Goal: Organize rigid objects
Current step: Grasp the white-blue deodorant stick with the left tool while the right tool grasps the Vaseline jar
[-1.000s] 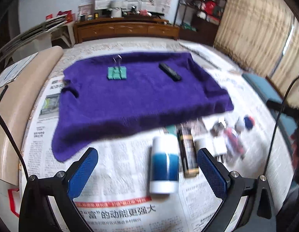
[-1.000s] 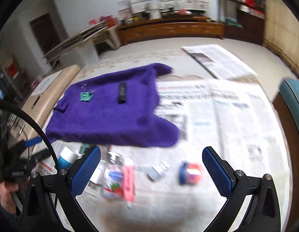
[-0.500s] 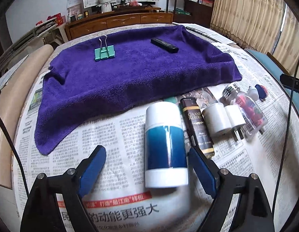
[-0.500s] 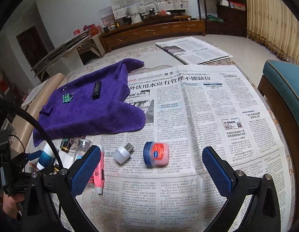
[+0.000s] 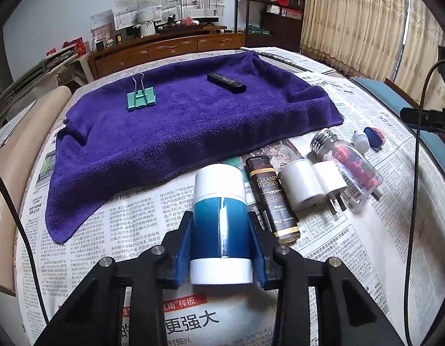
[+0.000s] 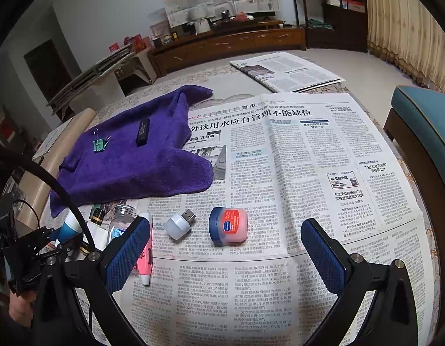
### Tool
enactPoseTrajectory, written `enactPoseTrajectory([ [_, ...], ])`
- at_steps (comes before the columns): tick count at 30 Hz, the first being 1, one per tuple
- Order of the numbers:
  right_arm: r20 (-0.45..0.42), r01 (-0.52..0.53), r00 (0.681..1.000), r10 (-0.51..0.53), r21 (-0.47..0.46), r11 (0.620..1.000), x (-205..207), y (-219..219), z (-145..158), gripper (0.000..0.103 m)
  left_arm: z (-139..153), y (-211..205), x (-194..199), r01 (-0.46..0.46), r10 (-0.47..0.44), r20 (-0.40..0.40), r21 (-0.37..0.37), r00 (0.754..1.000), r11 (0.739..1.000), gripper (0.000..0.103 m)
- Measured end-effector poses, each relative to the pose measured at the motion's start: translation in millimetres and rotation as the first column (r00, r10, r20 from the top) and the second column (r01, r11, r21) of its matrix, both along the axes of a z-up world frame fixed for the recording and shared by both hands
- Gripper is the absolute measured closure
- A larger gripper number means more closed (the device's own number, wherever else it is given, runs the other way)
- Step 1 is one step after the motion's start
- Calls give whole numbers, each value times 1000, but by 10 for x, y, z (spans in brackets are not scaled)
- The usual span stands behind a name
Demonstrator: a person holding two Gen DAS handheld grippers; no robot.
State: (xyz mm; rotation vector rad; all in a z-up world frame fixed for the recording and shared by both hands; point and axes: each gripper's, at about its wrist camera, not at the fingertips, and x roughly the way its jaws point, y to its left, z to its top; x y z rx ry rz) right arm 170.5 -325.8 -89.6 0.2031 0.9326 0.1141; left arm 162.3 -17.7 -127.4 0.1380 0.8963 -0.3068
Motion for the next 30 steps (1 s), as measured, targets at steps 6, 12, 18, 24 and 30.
enactPoseTrajectory([
  [6, -8, -36, 999, 35, -81, 996, -24, 38, -44, 0, 70, 70, -10, -33, 33, 16, -27, 999, 999, 69],
  [12, -37, -49, 998, 45, -116, 992, 6, 57, -188, 1, 75, 68, -18, -34, 34, -4, -50, 999, 998, 69],
  [18, -64, -49, 997, 40, -140, 989, 111, 150, -353, 29, 77, 87, -7, -49, 48, -16, -62, 999, 997, 69],
  [24, -71, -35, 997, 25, -147, 989, 208, 267, -475, 43, 69, 134, 18, -69, 67, -34, -78, 997, 995, 69],
  [30, -40, -28, 999, 20, -192, 981, 208, 358, -489, 49, 89, 142, 14, -73, 70, -35, -86, 997, 994, 69],
])
